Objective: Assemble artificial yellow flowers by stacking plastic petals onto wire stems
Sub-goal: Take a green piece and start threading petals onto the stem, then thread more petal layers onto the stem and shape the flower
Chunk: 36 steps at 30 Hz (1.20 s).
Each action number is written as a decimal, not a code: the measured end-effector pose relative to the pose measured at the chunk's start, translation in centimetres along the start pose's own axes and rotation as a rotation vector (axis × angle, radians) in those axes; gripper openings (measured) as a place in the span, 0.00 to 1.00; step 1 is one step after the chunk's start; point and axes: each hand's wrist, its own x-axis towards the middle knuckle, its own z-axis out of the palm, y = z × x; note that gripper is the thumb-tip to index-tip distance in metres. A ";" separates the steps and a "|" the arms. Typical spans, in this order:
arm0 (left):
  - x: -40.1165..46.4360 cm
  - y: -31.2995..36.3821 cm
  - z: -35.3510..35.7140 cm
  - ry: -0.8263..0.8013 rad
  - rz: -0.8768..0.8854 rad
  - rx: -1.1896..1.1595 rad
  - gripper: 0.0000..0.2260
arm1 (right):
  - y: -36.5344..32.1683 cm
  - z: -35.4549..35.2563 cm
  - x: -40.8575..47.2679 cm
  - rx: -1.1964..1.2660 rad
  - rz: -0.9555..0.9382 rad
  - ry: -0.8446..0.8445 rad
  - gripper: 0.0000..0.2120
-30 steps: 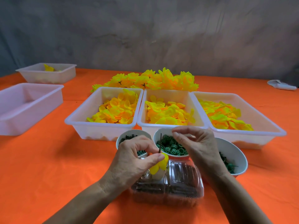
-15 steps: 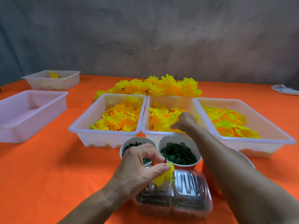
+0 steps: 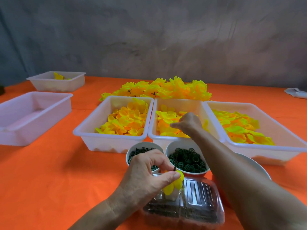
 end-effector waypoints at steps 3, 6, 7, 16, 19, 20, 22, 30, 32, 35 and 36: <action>-0.1 0.0 0.0 -0.004 0.004 -0.003 0.06 | -0.4 0.8 0.5 -0.037 -0.016 -0.020 0.07; -0.1 0.0 0.0 -0.002 0.000 -0.003 0.07 | 0.0 0.5 0.8 0.184 0.006 0.022 0.08; -0.1 -0.1 0.0 0.001 0.002 0.003 0.07 | 0.1 0.1 0.7 0.277 0.003 0.035 0.07; 0.0 0.0 0.2 0.032 0.008 0.032 0.09 | 2.9 -3.2 -2.1 0.942 0.063 -0.064 0.10; -0.1 0.1 0.1 0.032 0.019 0.053 0.14 | 3.3 -3.1 -2.4 1.042 0.073 -0.053 0.11; -0.1 0.1 0.1 0.032 0.021 0.064 0.14 | 3.4 -3.0 -2.4 1.077 0.072 -0.039 0.11; -0.1 0.2 0.1 0.034 0.020 0.068 0.15 | 3.4 -3.0 -2.5 1.138 0.062 -0.009 0.12; 0.1 0.2 -0.2 -0.005 -0.016 0.031 0.09 | 2.8 -4.5 -3.9 1.198 -0.091 0.037 0.12; 0.2 0.5 -0.8 -0.052 -0.042 0.021 0.07 | 2.4 -5.1 -4.7 1.168 -0.134 0.014 0.11; 0.5 1.1 -2.2 -0.050 -0.100 -0.096 0.16 | 1.6 -6.1 -6.1 1.092 -0.177 -0.009 0.09; 0.9 1.4 -2.7 -0.007 -0.118 -0.162 0.15 | 1.3 -6.4 -6.6 1.066 -0.190 -0.014 0.09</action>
